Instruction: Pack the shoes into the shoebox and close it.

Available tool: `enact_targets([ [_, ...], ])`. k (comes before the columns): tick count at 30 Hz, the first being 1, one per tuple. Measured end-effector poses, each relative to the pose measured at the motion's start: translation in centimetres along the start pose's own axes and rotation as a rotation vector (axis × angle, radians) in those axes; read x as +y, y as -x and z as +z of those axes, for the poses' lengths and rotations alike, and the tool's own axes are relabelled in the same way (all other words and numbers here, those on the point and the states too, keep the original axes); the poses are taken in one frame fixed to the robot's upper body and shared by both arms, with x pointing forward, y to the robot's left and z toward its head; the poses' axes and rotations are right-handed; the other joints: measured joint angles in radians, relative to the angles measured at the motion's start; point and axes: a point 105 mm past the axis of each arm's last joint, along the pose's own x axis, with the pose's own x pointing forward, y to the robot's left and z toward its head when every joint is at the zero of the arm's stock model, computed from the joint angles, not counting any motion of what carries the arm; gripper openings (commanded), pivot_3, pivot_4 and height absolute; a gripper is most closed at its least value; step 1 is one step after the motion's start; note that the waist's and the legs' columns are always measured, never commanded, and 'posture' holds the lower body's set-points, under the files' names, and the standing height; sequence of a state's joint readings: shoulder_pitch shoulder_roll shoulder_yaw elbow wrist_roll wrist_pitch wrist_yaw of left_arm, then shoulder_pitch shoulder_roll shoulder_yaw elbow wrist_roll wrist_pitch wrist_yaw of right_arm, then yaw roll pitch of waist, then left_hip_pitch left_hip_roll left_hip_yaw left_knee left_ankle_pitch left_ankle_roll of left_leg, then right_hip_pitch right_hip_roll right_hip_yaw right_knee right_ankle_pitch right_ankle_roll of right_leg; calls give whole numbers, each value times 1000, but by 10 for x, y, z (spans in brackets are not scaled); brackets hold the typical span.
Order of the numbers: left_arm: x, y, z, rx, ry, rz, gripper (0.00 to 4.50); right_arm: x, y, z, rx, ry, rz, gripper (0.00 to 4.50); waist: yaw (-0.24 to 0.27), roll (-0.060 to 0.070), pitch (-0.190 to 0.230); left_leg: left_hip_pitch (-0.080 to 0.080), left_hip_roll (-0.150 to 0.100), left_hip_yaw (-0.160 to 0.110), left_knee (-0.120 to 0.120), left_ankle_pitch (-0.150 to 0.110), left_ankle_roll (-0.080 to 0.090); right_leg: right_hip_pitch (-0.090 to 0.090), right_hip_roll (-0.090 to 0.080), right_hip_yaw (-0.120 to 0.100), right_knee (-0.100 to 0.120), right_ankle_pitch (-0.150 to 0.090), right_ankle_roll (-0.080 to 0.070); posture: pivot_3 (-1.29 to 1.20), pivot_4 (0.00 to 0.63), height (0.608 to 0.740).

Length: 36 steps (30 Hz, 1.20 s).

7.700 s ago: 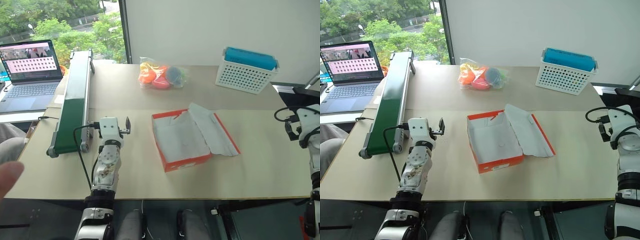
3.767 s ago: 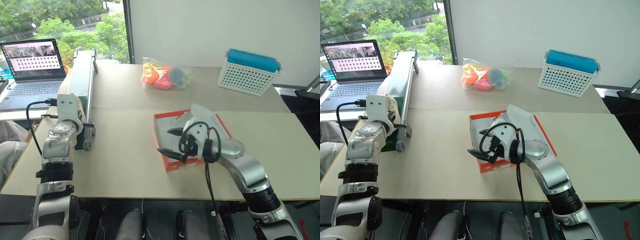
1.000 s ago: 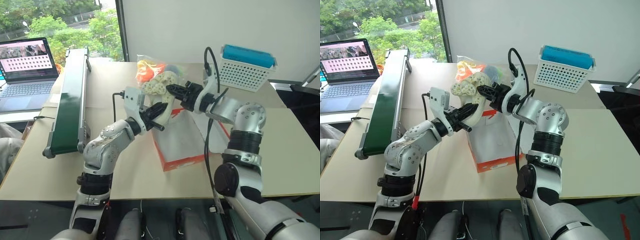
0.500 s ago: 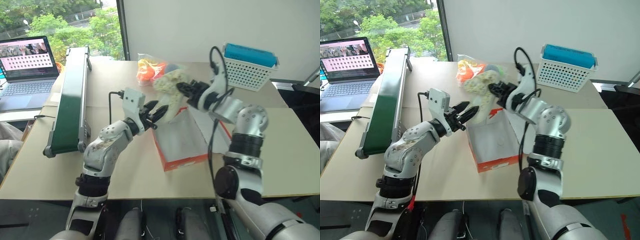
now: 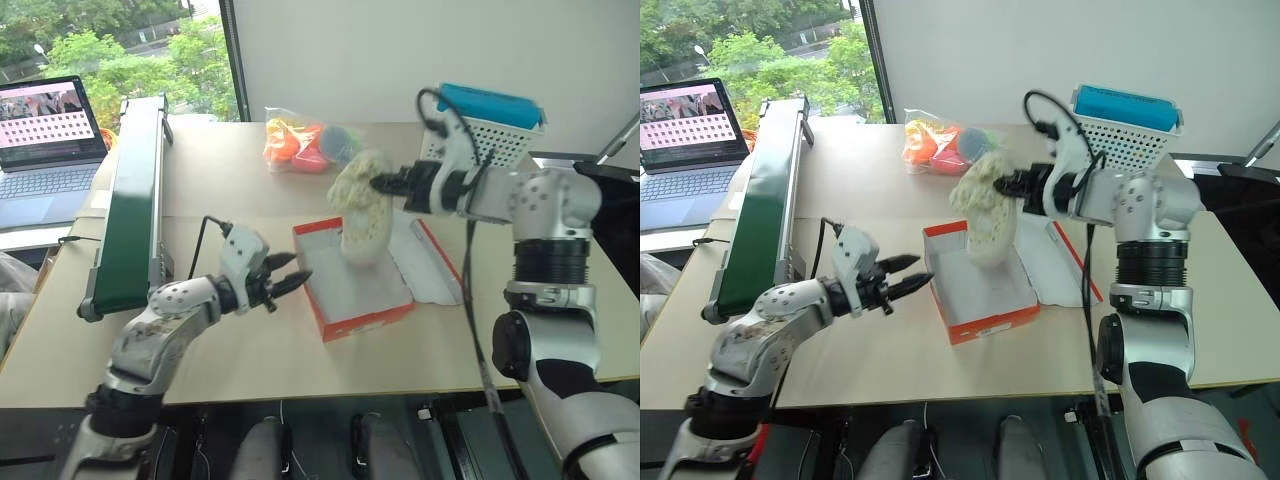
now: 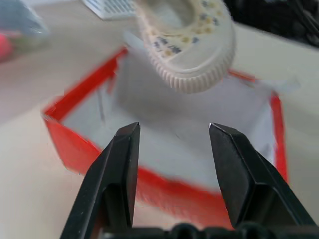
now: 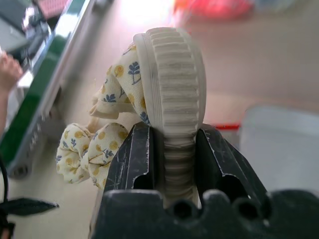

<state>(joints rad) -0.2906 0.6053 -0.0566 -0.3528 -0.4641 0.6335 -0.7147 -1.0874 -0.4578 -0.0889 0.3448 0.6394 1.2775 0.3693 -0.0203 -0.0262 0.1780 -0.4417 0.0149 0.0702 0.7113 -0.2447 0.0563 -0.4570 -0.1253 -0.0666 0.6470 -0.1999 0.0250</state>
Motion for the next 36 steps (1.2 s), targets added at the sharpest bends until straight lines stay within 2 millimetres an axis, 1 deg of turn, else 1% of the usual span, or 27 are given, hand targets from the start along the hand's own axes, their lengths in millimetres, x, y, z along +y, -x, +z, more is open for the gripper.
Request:
enact_targets([
  [3, 5, 8, -9, 42, -23, -5, 2331, -4, -2, -14, 106, 94, -19, 924, 13, 1, 1, -1, 0, 0, 0, -1, 1, 0, 0, -1, -1, 0, 0, 0, 150, 699],
  [6, 5, 8, -10, 38, -32, -9, 2331, -9, -7, -31, 213, 184, -46, 924, 12, 1, 1, -2, -1, 0, 1, -1, 1, 0, -1, -1, -2, 0, 1, 0, 150, 699],
  [8, 5, 7, -9, 32, -34, -11, 2331, -17, -10, -41, 276, 257, -71, 924, 11, 1, 1, -2, 0, 0, 1, -1, 1, 0, -1, -1, -1, 0, 1, 0, 150, 699],
  [10, 4, 7, -9, 28, -33, -10, 2331, -20, -11, -46, 305, 289, -75, 924, 10, 1, 1, -2, 0, 0, 1, -1, 1, 0, -1, -1, -1, 0, 1, 0, 150, 699],
  [11, 4, 5, -8, 22, -30, -7, 2331, -23, -14, -50, 337, 329, -78, 924, 8, 1, 1, -1, 0, 0, 1, -1, 1, 0, -1, -1, -1, 0, 1, 0, 150, 699],
  [13, 3, 4, -8, 16, -26, -6, 2331, -28, -17, -59, 378, 356, -88, 924, 8, 1, 1, -1, 0, 0, 1, -1, 1, 0, -1, -1, -1, 0, 1, 0, 150, 699],
  [16, 3, 4, -8, 14, -26, 1, 2331, -35, -23, -62, 395, 376, -98, 924, 8, 1, 1, -1, 0, 0, 1, -1, 1, 0, -1, -1, -1, 0, 1, 0, 150, 699],
  [18, 2, 3, -7, 9, -31, 6, 2387, -37, -26, -64, 401, 378, -104, 1735, 8, 1, 0, -1, 0, 0, 1, 0, 1, 0, -1, -1, 0, 0, 1, 0, 150, 699],
  [20, 1, 3, -6, 4, -36, 9, 2387, -38, -32, -67, 402, 369, -100, 2243, 9, 1, 0, 0, 0, 0, 1, 0, 1, 1, -1, -1, 0, 0, 1, 0, 150, 699],
  [22, 2, 3, -6, 4, -36, 13, 2387, -37, -38, -72, 407, 346, -92, 2986, 10, 1, 0, 0, 0, 0, 1, 0, 0, 1, -1, -1, 0, 0, 1, 0, 150, 699],
  [24, 2, 3, -6, 7, -38, 17, 2387, -38, -39, -73, 398, 326, -92, 3601, 11, 1, 0, 0, 0, 0, 1, 0, 0, 1, -1, -1, 0, 0, 1, 0, 150, 699],
  [25, 3, 3, -7, 9, -40, 21, 2387, -39, -40, -73, 393, 318, -92, 4024, 11, 1, 0, 0, 0, 0, 1, 0, 0, 1, -1, -1, 0, 0, 1, 0, 150, 699],
  [26, 3, 3, -7, 10, -41, 23, 2387, -39, -39, -72, 390, 314, -93, 4326, 11, 1, 0, 0, 0, 0, 1, 0, 0, 1, -1, -1, 0, 0, 1, 0, 150, 699],
  [27, 3, 3, -7, 10, -43, 25, 2387, -40, -39, -72, 386, 314, -96, 4473, 11, 1, 0, 0, 0, 0, 1, 0, 0, 1, -1, -1, 0, 0, 1, 0, 150, 699],
  [31, 6, 3, -7, 10, -48, 46, 2387, -37, -38, -61, 348, 339, -113, 4473, 8, 1, 1, 0, 0, 0, 1, 0, 0, 0, -1, -1, 1, 0, 0, 0, 150, 699],
  [34, 9, 3, -7, 9, -51, 62, 2387, -28, -33, -42, 288, 356, -119, 4473, 8, 1, 1, 0, 0, 0, 1, 0, 0, 0, -1, -1, 1, 0, 1, 0, 150, 699],
  [36, 15, 4, -7, 7, -51, 85, 2387, -17, -27, -23, 223, 393, -123, 4473, 8, 1, 1, 0, 0, 0, 1, 0, 0, 0, -1, -1, 1, 0, 0, 0, 150, 699],
])
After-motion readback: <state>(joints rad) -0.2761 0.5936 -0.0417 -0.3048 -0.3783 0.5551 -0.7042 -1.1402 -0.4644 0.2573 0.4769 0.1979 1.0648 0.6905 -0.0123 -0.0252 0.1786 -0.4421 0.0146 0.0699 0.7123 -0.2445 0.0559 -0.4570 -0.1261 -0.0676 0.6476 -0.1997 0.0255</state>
